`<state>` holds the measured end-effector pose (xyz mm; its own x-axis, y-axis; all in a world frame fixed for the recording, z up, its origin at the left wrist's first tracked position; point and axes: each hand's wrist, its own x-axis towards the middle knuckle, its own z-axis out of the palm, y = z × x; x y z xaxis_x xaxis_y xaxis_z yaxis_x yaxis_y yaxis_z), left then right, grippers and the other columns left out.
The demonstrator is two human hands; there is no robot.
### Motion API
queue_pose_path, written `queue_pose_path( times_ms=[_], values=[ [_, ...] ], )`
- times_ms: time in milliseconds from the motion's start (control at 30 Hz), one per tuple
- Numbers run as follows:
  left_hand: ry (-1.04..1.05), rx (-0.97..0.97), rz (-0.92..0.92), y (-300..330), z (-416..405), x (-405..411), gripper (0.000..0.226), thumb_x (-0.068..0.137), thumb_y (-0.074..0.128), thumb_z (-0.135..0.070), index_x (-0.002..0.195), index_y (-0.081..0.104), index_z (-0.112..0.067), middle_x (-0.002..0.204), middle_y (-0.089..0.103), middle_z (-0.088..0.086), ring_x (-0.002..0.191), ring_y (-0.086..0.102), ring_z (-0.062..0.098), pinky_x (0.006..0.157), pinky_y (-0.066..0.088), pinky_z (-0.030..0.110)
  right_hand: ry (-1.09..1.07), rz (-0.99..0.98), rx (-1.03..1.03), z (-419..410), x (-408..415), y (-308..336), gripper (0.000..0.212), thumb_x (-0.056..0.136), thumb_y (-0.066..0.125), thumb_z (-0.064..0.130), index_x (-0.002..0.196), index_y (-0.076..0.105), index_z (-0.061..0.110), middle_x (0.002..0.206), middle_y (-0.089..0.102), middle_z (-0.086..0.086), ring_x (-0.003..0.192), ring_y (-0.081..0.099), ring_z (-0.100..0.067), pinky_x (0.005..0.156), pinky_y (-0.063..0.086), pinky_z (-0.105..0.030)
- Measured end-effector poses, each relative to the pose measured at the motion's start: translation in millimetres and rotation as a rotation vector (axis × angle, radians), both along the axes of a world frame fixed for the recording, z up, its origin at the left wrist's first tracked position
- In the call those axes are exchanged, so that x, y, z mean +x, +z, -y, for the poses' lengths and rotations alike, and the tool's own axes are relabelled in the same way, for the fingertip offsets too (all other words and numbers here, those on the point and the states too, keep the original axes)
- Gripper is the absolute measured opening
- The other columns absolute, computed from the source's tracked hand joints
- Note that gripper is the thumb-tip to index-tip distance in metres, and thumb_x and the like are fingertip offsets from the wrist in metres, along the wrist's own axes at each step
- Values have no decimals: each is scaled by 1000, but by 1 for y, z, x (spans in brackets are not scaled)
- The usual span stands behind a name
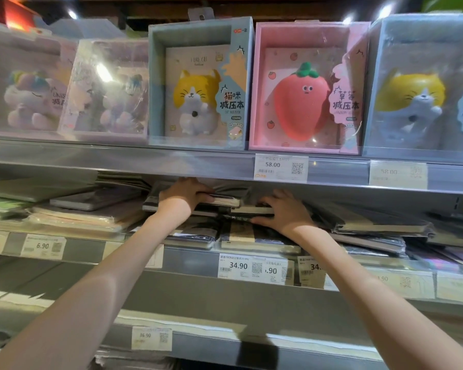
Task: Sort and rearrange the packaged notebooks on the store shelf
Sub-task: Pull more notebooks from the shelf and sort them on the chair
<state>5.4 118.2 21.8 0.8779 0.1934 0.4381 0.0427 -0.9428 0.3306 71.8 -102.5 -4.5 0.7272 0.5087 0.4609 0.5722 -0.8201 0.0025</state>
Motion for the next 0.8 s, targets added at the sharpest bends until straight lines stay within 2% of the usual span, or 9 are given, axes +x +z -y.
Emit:
queue_pose_path(
  times_ms=[100, 200, 333, 433, 500, 600, 667, 733, 800],
  values=[
    [27, -19, 43, -5, 3, -26, 29, 92, 53, -32, 120, 61, -29, 132, 50, 4, 125, 42, 26, 97, 34, 32, -17, -20, -17, 0, -12, 5, 49, 88, 52, 49, 132, 46, 26, 140, 37, -3, 133, 27, -23, 104, 29, -38],
    [146, 23, 146, -17, 2, -47, 23, 93, 48, -20, 106, 66, -14, 112, 61, 8, 109, 52, 28, 80, 40, 35, -24, 35, -19, 6, -27, 8, 45, 88, 50, 50, 128, 51, 29, 136, 42, 2, 129, 33, -19, 95, 38, -36],
    [40, -12, 257, -25, 2, -74, 23, 87, 57, -42, 101, 69, -30, 88, 52, -10, 100, 50, 15, 68, 34, 32, 41, 251, 57, 17, -51, -3, 43, 84, 56, 52, 118, 62, 26, 113, 57, 2, 109, 52, -20, 70, 44, -31],
    [-3, -27, 291, -28, 3, -92, 21, 85, 60, -40, 104, 67, -39, 87, 51, -14, 100, 47, 12, 69, 33, 33, 150, 408, 100, 24, -65, -13, 37, 77, 67, 47, 101, 71, 19, 87, 62, 1, 84, 59, -22, 48, 39, -27],
    [-15, -42, 291, -33, 3, -100, 21, 83, 62, -40, 103, 68, -41, 90, 54, -13, 101, 47, 13, 71, 39, 36, 194, 477, 123, 29, -72, -20, 34, 73, 72, 44, 94, 73, 17, 75, 58, 3, 73, 55, -20, 41, 37, -24],
    [-49, -32, 330, -46, 4, -108, 24, 82, 63, -37, 106, 68, -36, 97, 59, -9, 100, 49, 16, 75, 44, 37, 202, 497, 126, 33, -78, -34, 34, 71, 75, 41, 94, 71, 17, 78, 57, 2, 72, 53, -19, 42, 35, -21],
    [-45, 25, 345, -55, 8, -110, 29, 84, 62, -36, 112, 66, -34, 105, 59, -8, 103, 47, 15, 79, 42, 34, 207, 472, 130, 36, -78, -40, 36, 71, 74, 42, 98, 69, 19, 89, 61, 1, 79, 56, -20, 50, 39, -22],
    [-58, 84, 366, -61, 9, -109, 33, 86, 59, -36, 118, 63, -30, 114, 58, -6, 110, 47, 16, 97, 34, 39, 211, 420, 117, 37, -77, -40, 40, 73, 72, 44, 104, 66, 20, 102, 63, 1, 89, 58, -21, 61, 45, -27],
    [-98, 146, 388, -66, 7, -110, 37, 87, 57, -34, 123, 59, -26, 121, 58, -6, 118, 46, 15, 110, 21, 43, 203, 366, 114, 37, -78, -37, 45, 74, 70, 47, 111, 64, 22, 106, 64, 3, 93, 58, -20, 68, 45, -29]
  ],
)
